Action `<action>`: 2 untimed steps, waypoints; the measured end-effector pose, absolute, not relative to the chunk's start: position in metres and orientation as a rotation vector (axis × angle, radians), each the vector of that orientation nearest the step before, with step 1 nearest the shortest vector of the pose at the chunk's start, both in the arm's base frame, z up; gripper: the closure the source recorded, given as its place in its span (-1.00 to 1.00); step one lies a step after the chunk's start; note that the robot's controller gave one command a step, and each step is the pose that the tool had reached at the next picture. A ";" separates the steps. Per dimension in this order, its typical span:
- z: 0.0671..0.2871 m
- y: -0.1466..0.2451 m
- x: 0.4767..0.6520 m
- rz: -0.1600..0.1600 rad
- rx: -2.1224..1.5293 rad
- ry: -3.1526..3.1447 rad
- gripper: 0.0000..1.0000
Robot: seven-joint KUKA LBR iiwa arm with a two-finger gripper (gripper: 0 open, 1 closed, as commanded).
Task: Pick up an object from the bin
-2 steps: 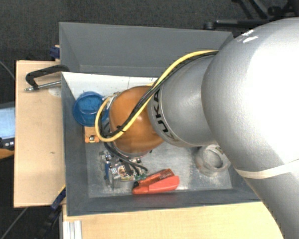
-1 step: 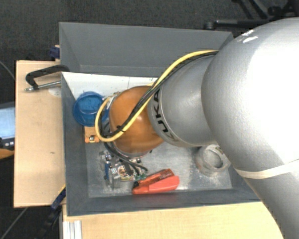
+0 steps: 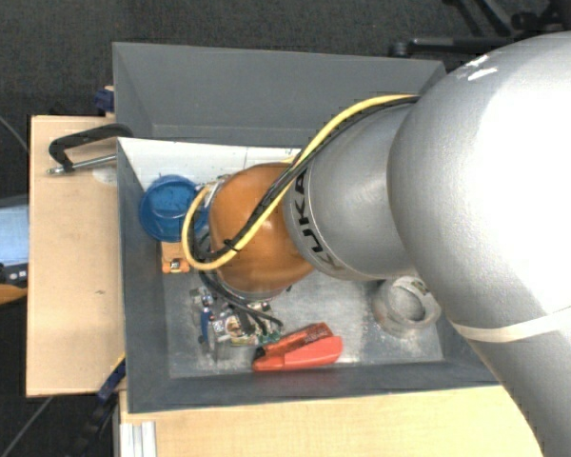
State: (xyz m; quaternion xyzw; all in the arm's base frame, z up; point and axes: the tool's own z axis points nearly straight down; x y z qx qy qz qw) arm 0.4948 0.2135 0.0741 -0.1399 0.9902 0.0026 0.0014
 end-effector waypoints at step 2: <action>0.086 0.214 0.495 0.009 -0.439 3.106 1.00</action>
Offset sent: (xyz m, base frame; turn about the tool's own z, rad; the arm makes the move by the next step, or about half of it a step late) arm -0.0002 0.0000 0.0308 0.0000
